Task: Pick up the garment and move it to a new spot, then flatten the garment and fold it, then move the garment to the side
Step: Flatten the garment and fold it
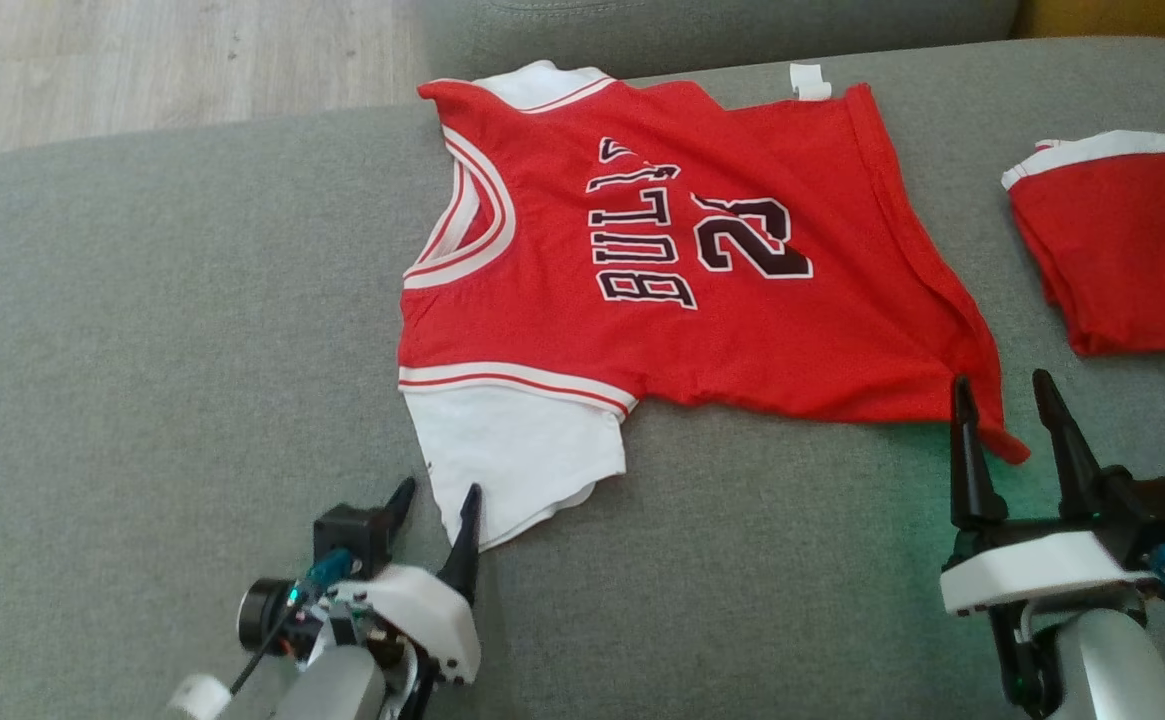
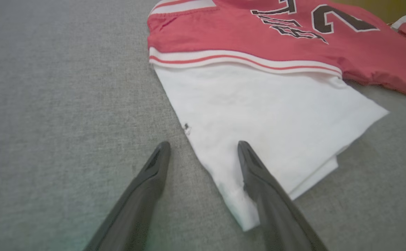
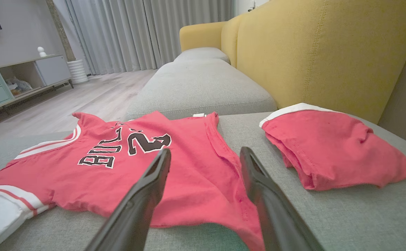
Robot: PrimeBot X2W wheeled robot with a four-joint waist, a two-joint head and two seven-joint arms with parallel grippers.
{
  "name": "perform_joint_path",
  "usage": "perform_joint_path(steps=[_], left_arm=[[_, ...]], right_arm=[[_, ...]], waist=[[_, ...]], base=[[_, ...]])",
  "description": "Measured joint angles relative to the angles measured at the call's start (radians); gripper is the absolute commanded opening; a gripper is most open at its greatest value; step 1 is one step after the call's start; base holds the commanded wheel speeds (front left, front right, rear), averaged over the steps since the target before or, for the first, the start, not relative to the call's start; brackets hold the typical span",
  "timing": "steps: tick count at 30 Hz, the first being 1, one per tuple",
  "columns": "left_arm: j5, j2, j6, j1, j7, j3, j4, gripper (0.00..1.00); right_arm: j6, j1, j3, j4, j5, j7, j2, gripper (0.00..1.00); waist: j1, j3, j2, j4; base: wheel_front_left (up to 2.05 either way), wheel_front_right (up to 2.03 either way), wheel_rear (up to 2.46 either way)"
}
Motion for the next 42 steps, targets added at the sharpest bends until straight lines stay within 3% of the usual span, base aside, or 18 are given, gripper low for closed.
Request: perform_joint_path(steps=[6, 7, 8, 9, 10, 17, 27, 42], left_arm=[[-0.001, 0.000, 0.001, -0.027, 0.052, -0.021, 0.005, 1.00], [-0.001, 0.000, -0.005, -0.027, 0.054, -0.025, 0.004, 0.96], [-0.002, 0.001, -0.007, -0.027, 0.061, -0.032, 0.002, 0.53], [-0.004, 0.002, -0.009, -0.027, 0.068, -0.039, 0.001, 0.20], [-0.008, 0.002, -0.016, -0.027, 0.077, -0.045, 0.000, 0.00], [-0.009, 0.002, -0.022, -0.007, 0.067, -0.068, -0.035, 0.00], [-0.017, 0.012, 0.049, 0.009, -0.154, 0.026, -0.184, 0.00], [0.002, 0.010, 0.046, 0.026, -0.173, 0.061, -0.323, 0.00]], right_arm=[[0.000, 0.000, -0.007, 0.002, 0.008, 0.000, 0.000, 1.00], [0.000, 0.000, -0.008, 0.003, 0.008, 0.000, 0.000, 1.00], [0.000, 0.000, -0.008, 0.006, 0.008, 0.000, 0.000, 1.00], [0.000, -0.001, -0.008, 0.008, 0.008, 0.000, 0.000, 1.00], [0.000, -0.001, -0.008, 0.010, 0.008, 0.000, 0.000, 1.00], [0.000, -0.002, -0.008, 0.026, 0.017, 0.000, 0.000, 1.00], [0.000, -0.001, -0.066, 0.164, -0.010, 0.001, 0.001, 1.00], [0.000, -0.109, -0.101, 0.403, 0.052, 0.056, 0.001, 1.00]], waist=[[0.0000, 0.001, 0.0000, -0.001], [0.0000, -0.001, 0.0000, -0.001], [0.0000, -0.003, 0.0000, 0.000], [0.0000, -0.005, 0.0000, 0.000], [0.0000, -0.008, 0.0000, 0.000], [0.0001, -0.029, 0.0000, -0.001], [0.0000, -0.059, 0.0000, -0.005], [0.0000, -0.033, 0.0000, 0.028]], base=[[0.00, 0.00, 0.00], [0.00, 0.00, 0.00], [0.00, 0.00, 0.00], [0.00, 0.00, 0.00], [0.00, 0.00, 0.00], [0.00, 0.00, 0.00], [0.00, 0.00, 0.00], [0.00, 0.00, 0.00]])
